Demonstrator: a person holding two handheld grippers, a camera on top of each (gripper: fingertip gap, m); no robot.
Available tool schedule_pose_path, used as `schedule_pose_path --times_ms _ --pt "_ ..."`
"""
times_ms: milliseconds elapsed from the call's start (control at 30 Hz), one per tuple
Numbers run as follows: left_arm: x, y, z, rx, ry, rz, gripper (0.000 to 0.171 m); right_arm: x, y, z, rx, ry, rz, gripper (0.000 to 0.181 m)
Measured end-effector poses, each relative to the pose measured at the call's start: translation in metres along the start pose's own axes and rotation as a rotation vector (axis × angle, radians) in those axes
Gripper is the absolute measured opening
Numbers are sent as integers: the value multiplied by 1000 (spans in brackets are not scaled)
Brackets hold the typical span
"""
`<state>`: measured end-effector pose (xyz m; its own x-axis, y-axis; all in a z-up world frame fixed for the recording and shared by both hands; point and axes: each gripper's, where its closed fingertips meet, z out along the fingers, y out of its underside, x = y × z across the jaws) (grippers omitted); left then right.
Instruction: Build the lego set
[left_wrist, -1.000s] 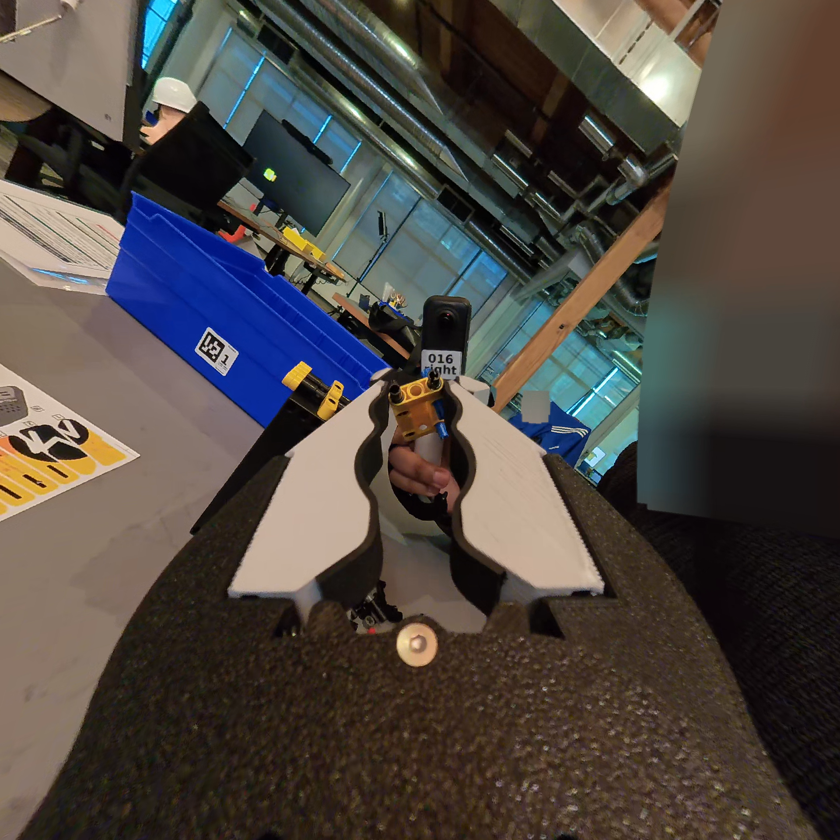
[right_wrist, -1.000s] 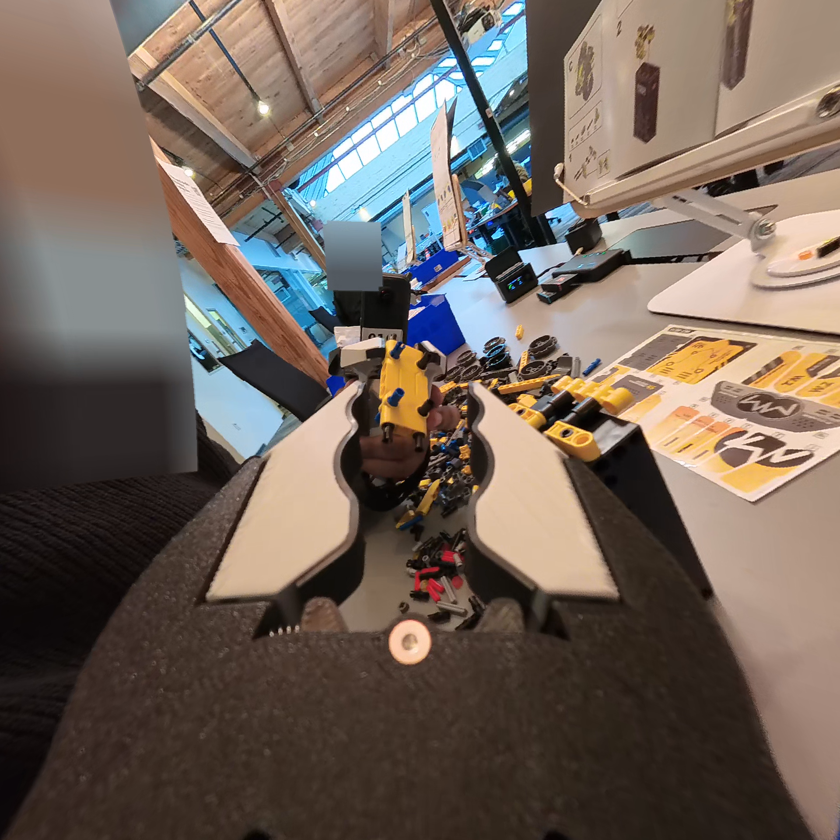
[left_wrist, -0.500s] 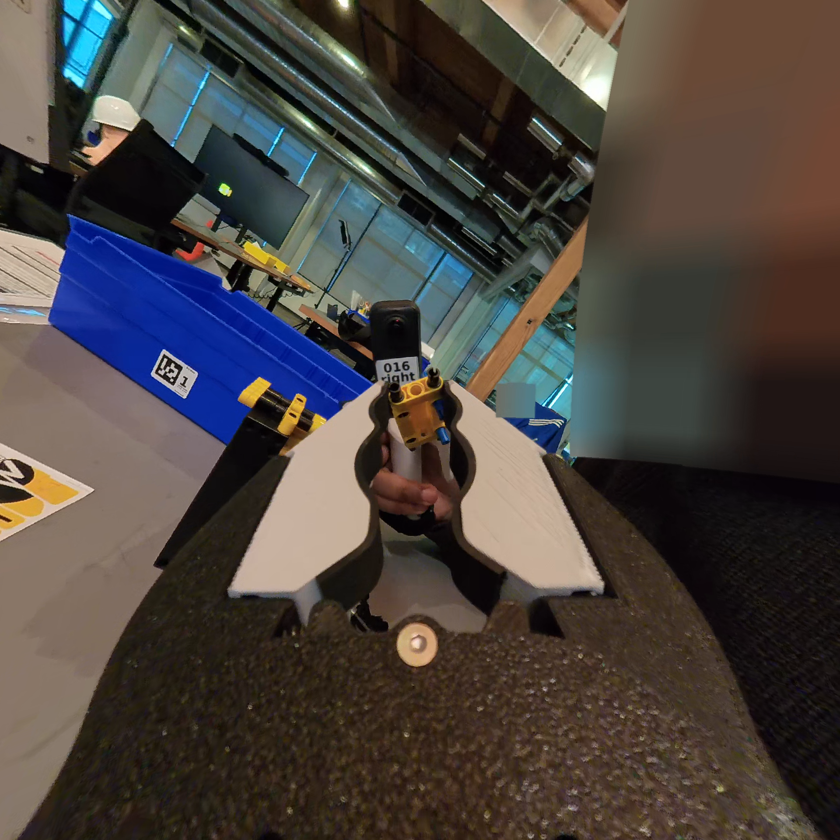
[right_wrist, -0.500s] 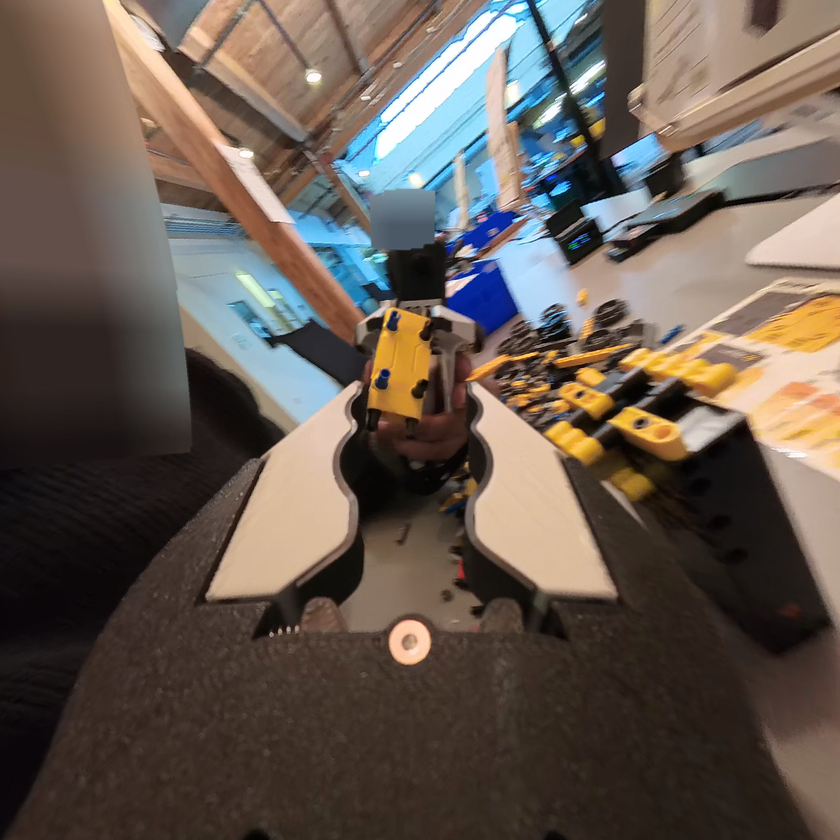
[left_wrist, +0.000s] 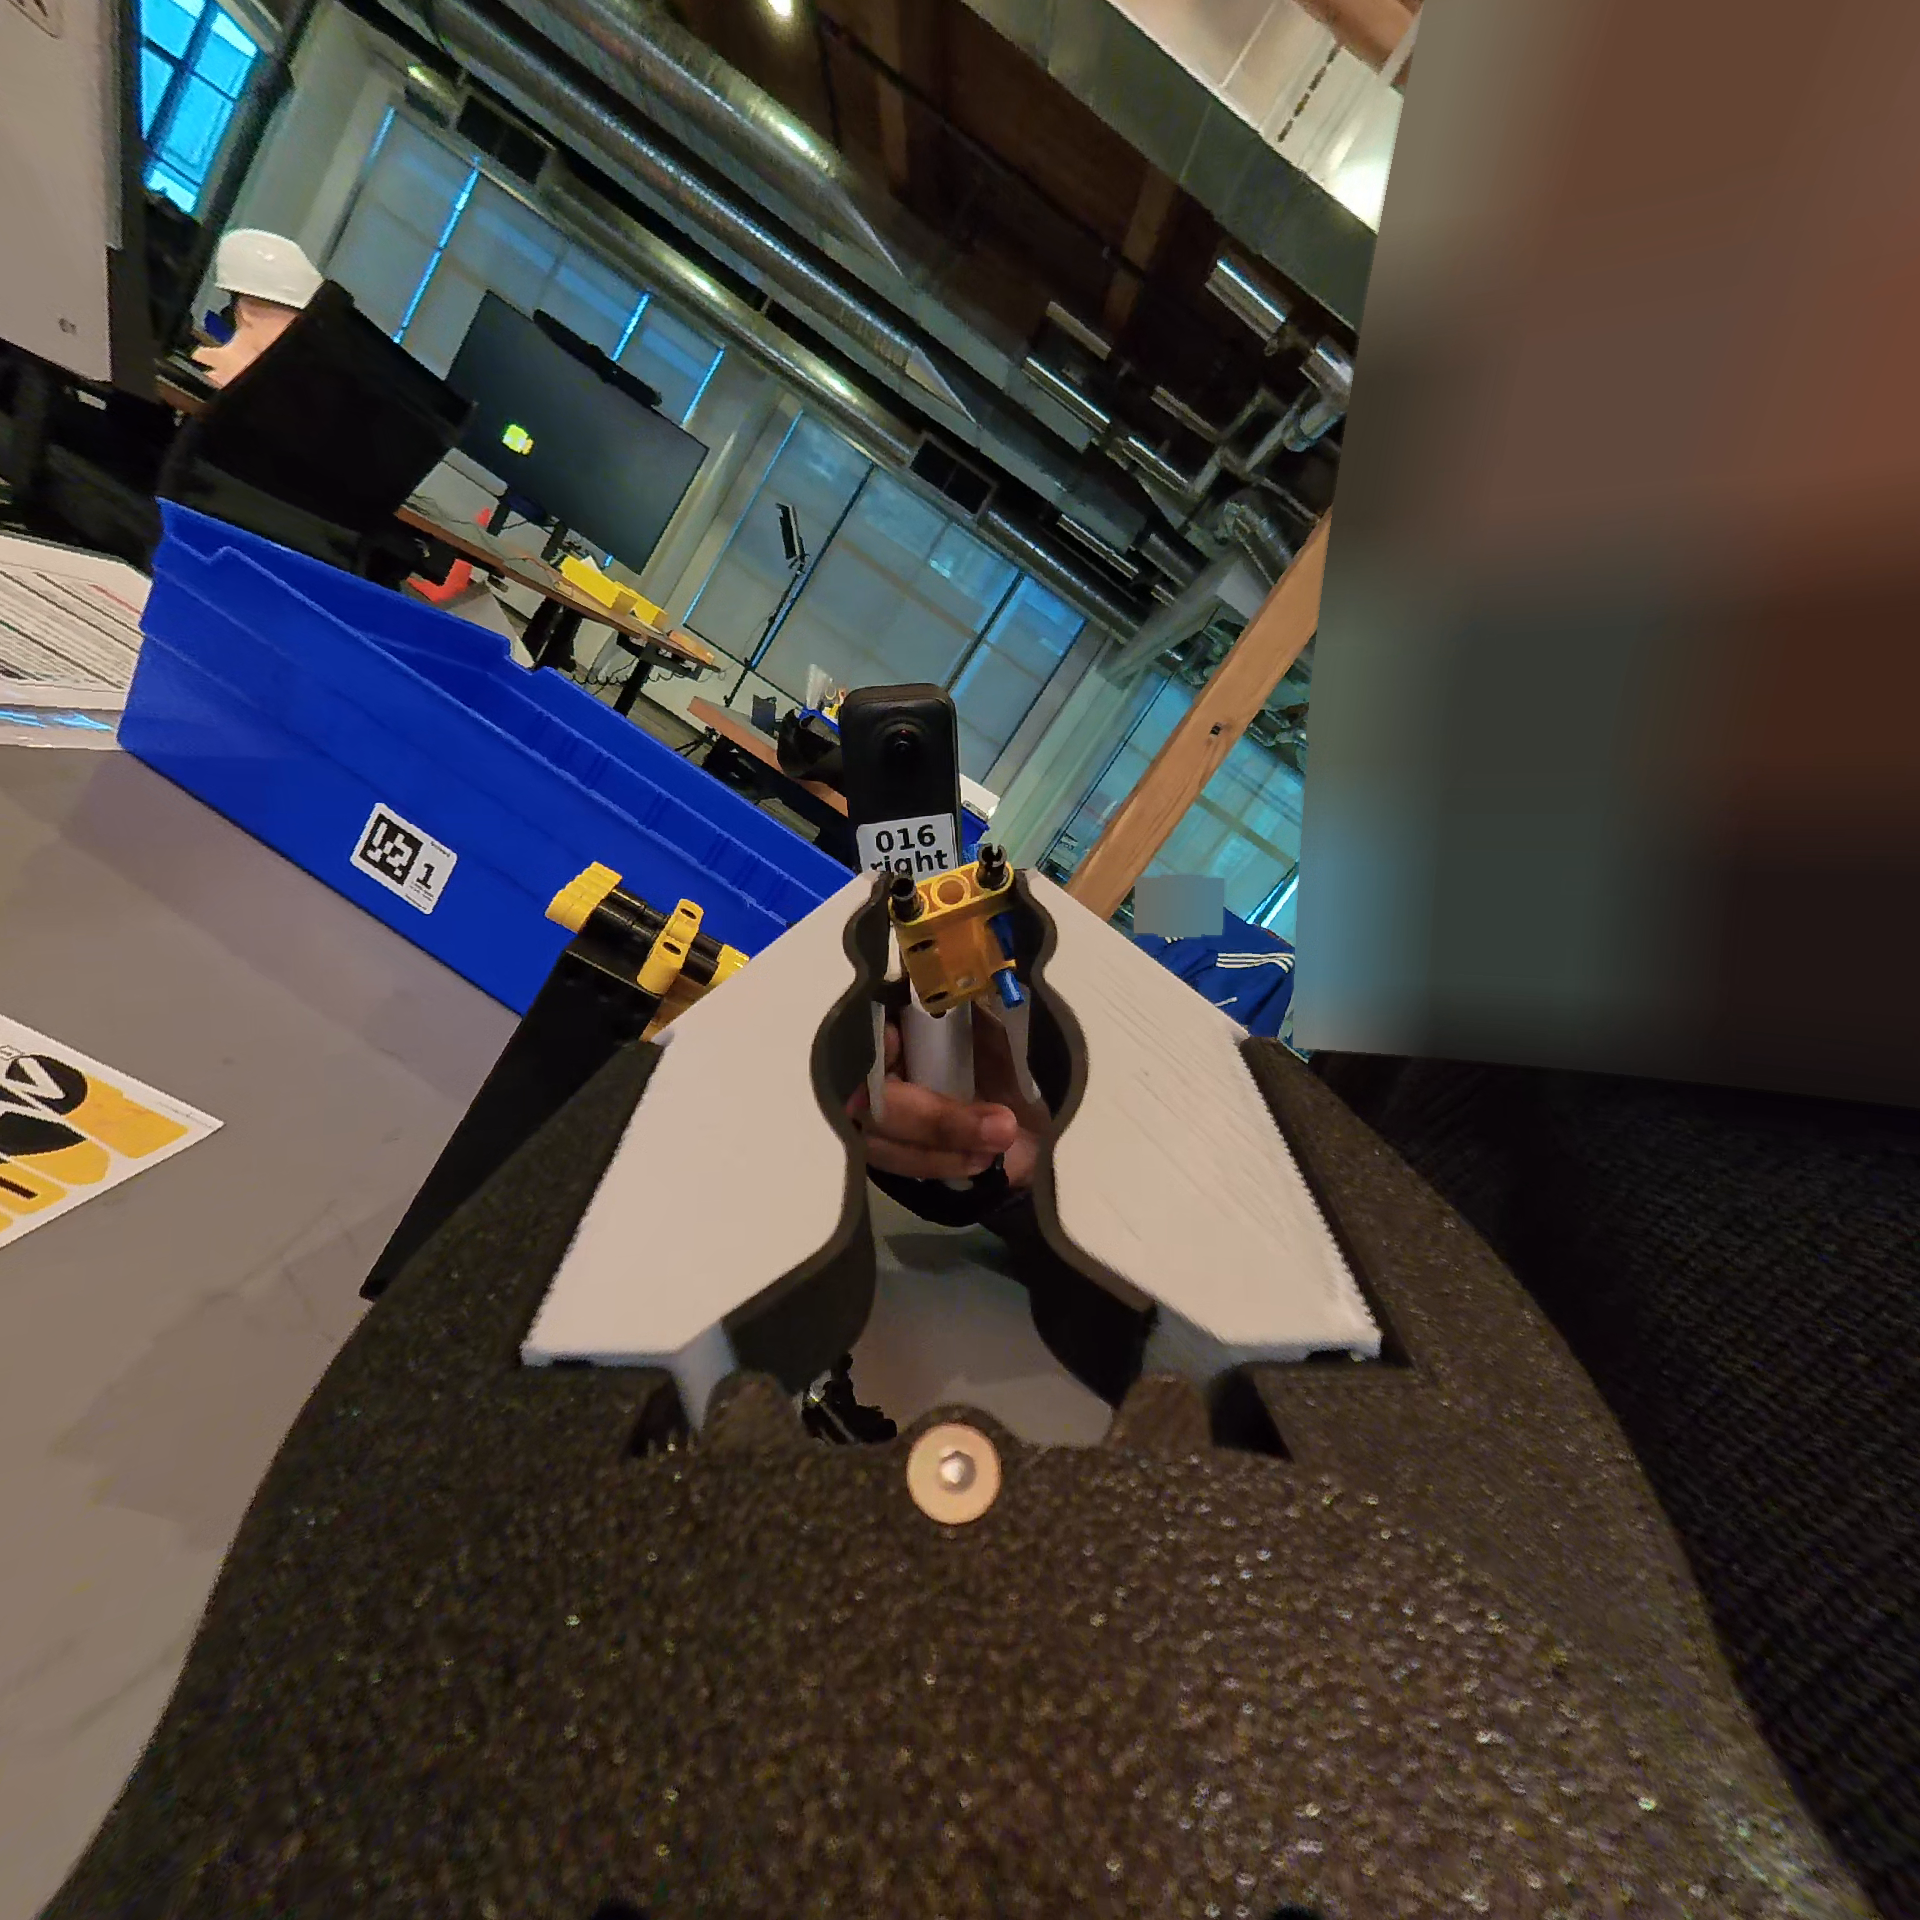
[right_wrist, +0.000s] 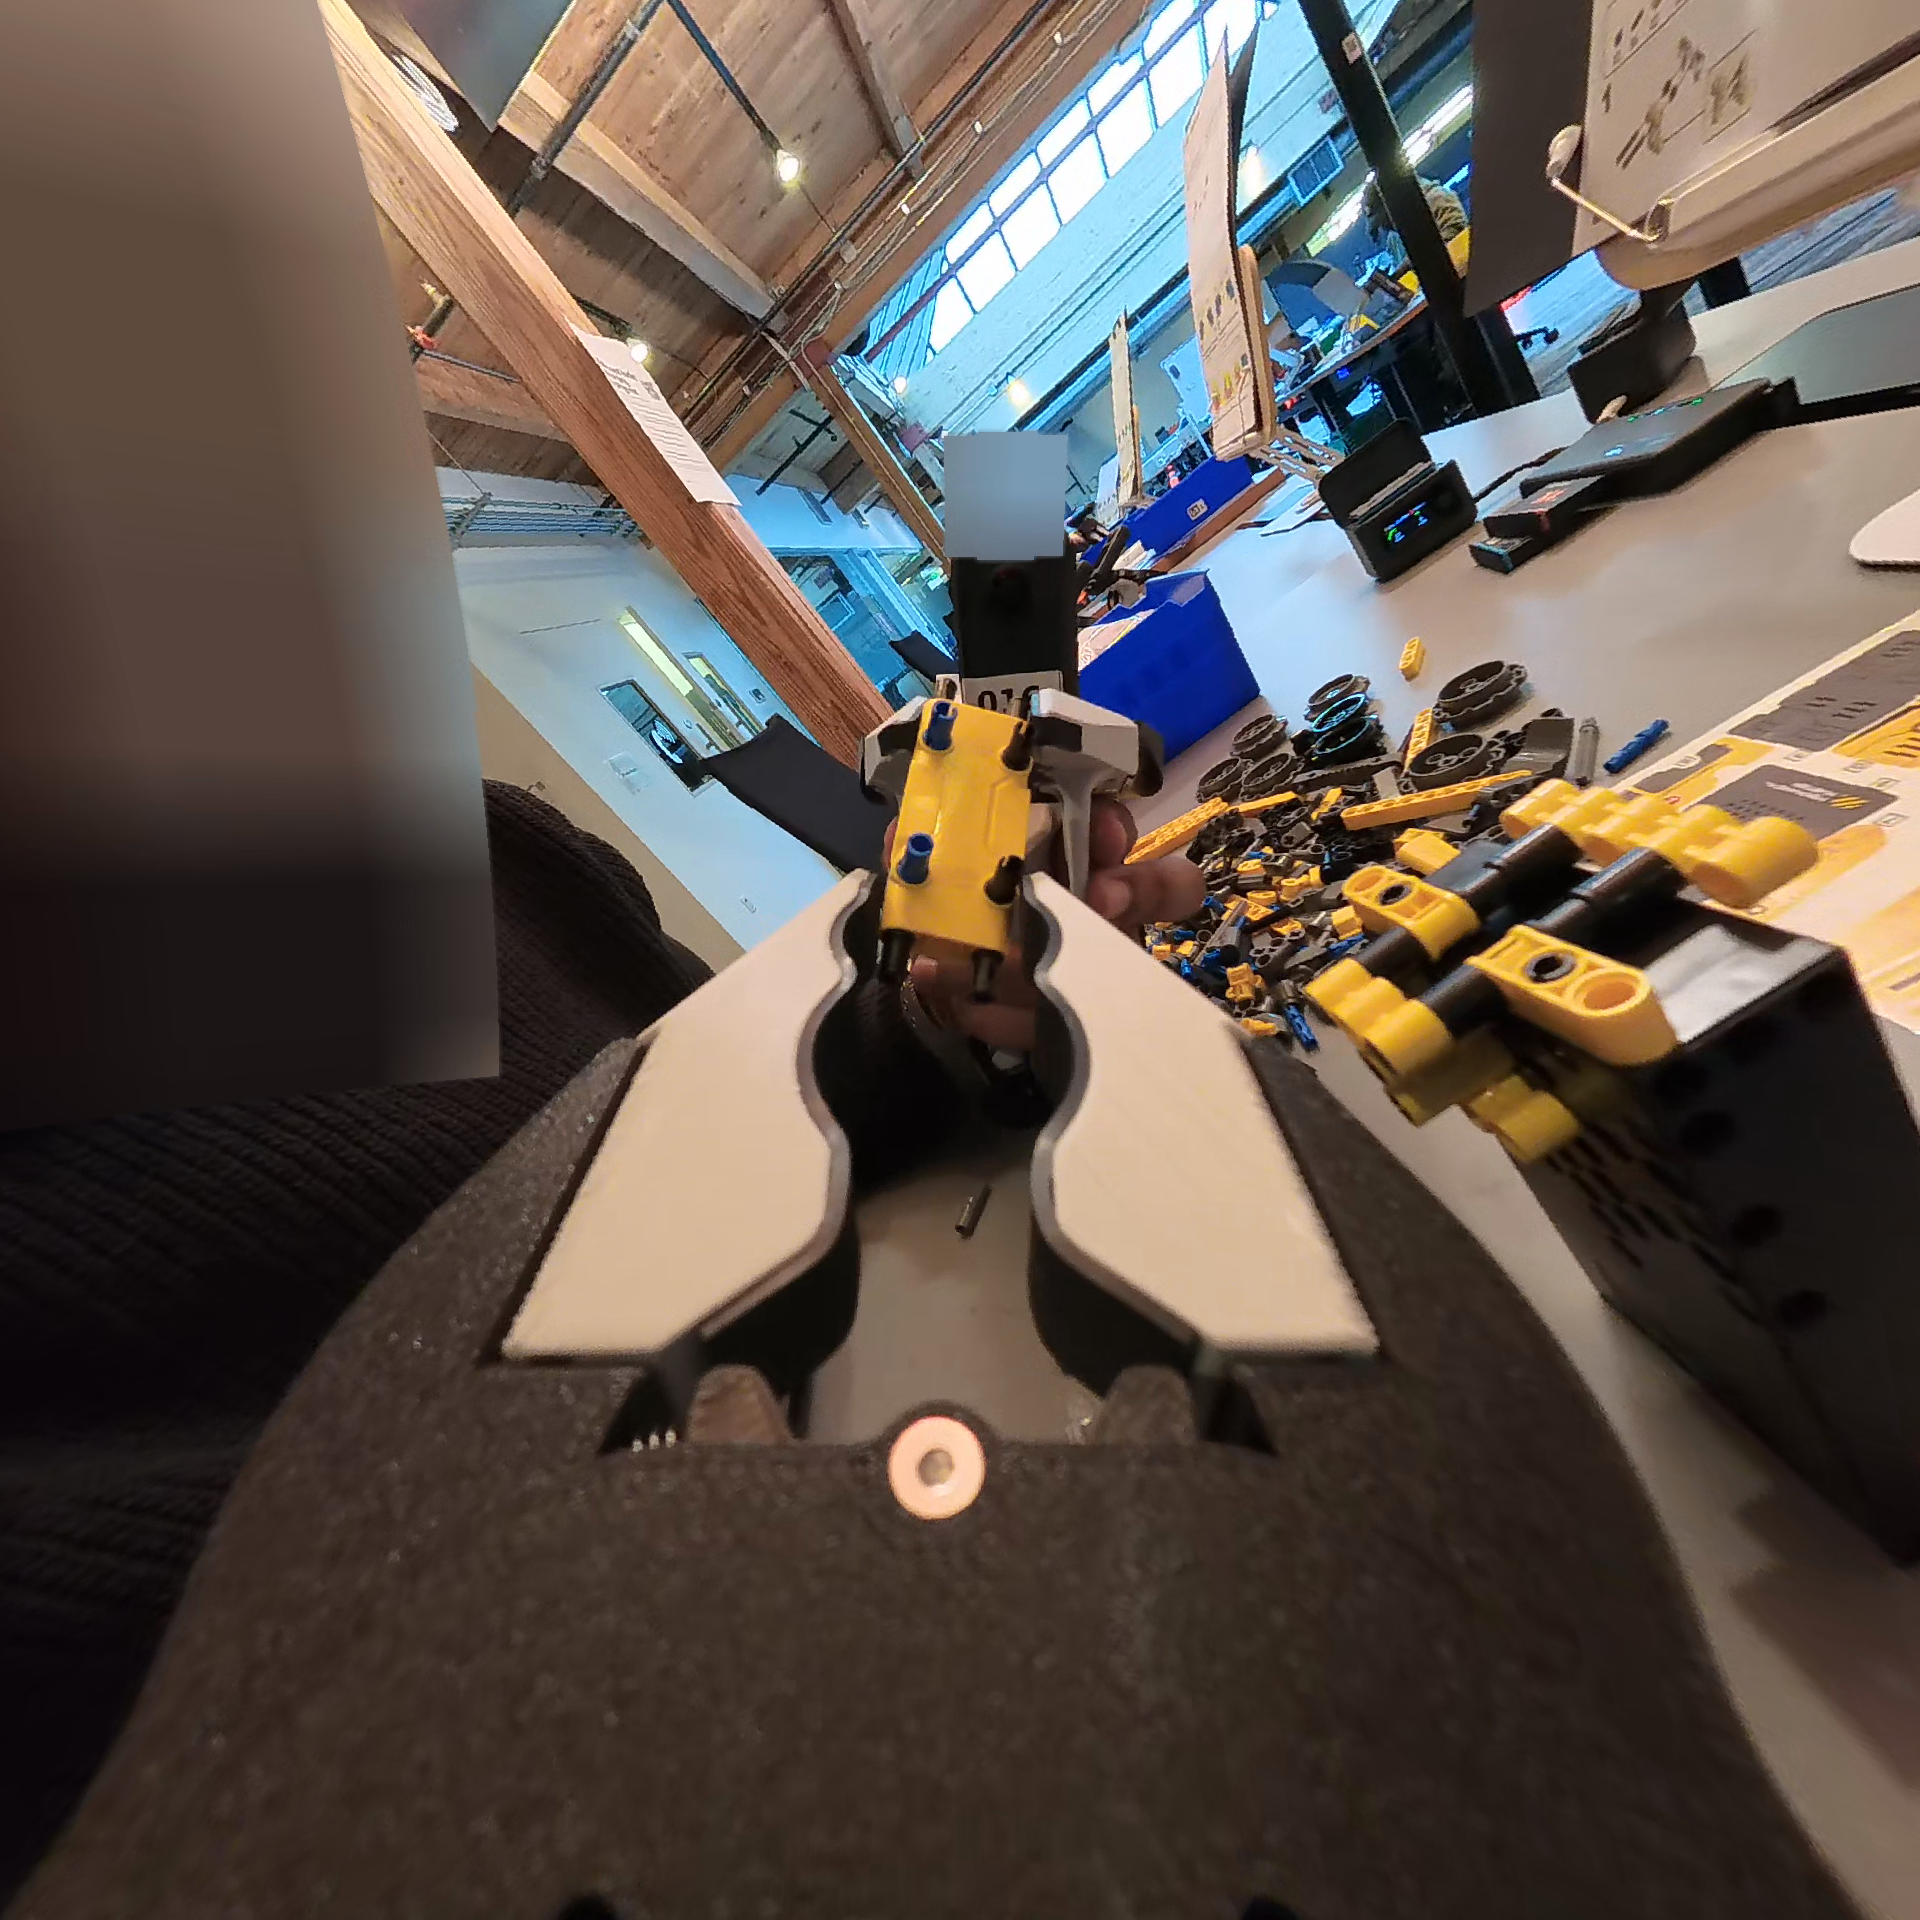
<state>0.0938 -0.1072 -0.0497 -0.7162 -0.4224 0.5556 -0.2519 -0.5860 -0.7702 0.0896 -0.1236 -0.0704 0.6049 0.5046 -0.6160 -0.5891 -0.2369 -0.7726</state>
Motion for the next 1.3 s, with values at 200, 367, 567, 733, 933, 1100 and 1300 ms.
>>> schedule_pose_path --times_ms 200,367,567,733,933,1100,1300 --pt "0 0 0 -1 0 -2 23 0 0 0 0 1 -1 26" --pt "-1 1 0 0 -2 -1 23 0 1 0 -1 -5 -4 26" --pt "5 1 1 1 25 13 23 -6 4 1 -18 -49 3 26" --pt "12 -3 3 34 3 63 30 -17 2 0 -15 -105 12 26" --pt "22 -9 -3 106 -58 42 57 -23 -3 -3 10 -151 -7 25" --pt "44 -10 -37 100 -55 6 57 -22 15 8 -69 -114 -152 25" --pt "51 5 -105 -13 -230 73 58 -27 39 38 -129 -17 -304 26"
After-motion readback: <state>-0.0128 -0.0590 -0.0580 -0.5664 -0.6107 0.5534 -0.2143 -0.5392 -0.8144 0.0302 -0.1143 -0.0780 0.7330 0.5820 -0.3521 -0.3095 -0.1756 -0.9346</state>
